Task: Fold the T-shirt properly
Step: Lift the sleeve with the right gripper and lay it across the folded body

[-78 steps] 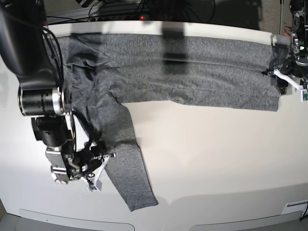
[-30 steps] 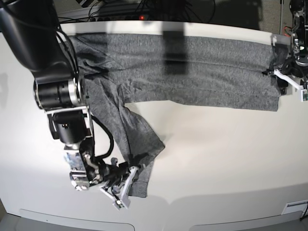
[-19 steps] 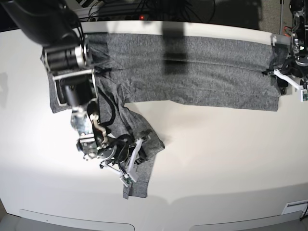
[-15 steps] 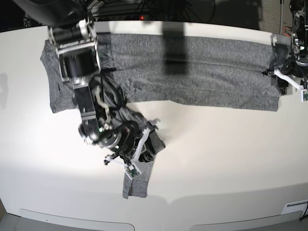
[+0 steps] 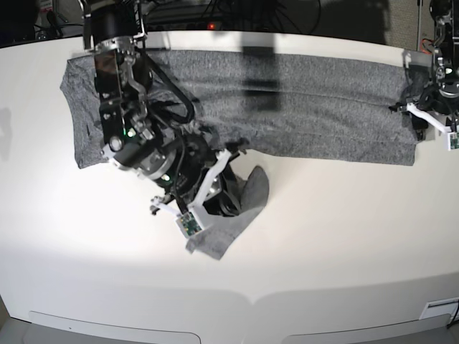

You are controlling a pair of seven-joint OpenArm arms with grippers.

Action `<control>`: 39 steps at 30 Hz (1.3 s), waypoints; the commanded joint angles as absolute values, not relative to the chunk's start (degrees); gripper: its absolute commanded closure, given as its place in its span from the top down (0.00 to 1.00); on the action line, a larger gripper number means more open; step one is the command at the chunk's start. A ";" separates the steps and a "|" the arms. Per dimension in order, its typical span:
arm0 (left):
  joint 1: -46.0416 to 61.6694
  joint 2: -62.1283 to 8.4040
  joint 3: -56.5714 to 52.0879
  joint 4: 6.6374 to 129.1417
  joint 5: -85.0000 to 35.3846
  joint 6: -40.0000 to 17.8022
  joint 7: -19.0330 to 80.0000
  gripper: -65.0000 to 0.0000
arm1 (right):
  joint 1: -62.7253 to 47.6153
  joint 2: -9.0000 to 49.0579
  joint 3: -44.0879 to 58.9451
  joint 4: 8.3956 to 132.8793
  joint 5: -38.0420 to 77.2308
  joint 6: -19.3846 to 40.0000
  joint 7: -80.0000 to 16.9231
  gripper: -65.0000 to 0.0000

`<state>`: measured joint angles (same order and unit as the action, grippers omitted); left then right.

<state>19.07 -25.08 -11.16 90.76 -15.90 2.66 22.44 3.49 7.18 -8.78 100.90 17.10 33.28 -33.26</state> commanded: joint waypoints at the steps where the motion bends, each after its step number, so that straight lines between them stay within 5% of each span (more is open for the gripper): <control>1: 18.90 -26.17 -11.60 91.61 -15.68 2.98 20.95 0.62 | 3.46 7.11 -8.73 102.91 18.96 33.43 -32.23 0.00; 23: 18.90 -22.57 -11.60 91.61 -15.40 1.93 20.95 0.62 | -5.65 -0.34 -25.67 109.27 13.21 27.94 -35.18 0.00; 39: 18.90 -22.57 -11.60 91.61 -14.39 1.93 19.84 0.62 | -9.54 -0.34 -26.76 109.27 20.23 27.57 -43.53 0.00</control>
